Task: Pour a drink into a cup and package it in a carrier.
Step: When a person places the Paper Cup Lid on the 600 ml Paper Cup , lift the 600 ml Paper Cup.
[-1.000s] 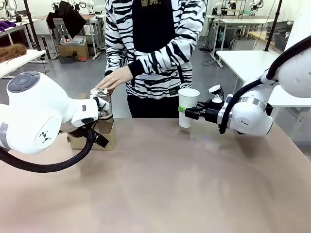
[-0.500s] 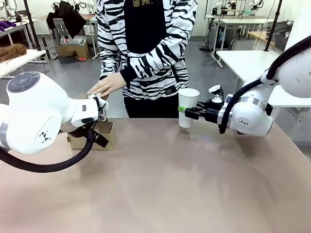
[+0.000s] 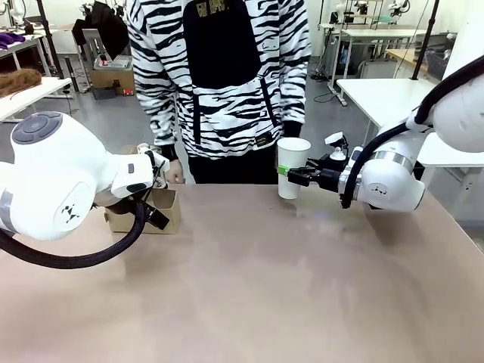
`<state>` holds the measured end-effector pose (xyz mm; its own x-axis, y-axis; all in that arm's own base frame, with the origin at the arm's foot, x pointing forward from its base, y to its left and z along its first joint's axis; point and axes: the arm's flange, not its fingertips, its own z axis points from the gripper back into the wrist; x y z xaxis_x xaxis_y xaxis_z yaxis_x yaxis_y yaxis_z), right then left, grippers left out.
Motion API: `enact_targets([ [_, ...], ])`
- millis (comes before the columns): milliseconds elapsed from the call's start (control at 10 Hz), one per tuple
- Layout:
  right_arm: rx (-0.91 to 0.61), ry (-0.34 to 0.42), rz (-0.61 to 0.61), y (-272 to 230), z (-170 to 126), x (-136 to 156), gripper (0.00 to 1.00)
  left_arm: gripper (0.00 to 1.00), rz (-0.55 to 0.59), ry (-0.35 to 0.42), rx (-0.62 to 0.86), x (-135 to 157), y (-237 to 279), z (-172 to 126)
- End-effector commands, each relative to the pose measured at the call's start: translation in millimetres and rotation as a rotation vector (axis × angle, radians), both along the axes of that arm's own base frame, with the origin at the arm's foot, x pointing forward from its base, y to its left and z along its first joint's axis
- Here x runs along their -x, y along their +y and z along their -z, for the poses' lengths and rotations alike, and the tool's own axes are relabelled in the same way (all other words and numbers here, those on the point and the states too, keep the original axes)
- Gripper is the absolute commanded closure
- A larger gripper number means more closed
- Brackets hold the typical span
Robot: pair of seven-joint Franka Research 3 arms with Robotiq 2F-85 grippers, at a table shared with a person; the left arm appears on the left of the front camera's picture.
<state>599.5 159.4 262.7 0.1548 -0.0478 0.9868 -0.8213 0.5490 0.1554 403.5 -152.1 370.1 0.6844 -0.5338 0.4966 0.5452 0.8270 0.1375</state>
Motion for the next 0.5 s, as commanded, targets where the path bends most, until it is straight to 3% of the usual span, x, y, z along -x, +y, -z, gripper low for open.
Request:
enact_targets([
  [0, -0.001, -0.004, -0.002, 1.8, -4.2, 1.1, 0.2, 0.0, 0.0, 0.0, 0.003, 0.1, 0.4, -0.4],
  [400, -0.001, -0.004, -0.002, 1.8, -4.2, 1.1, 0.2, 0.0, 0.0, 0.0, 0.003, 0.1, 0.4, -0.4],
])
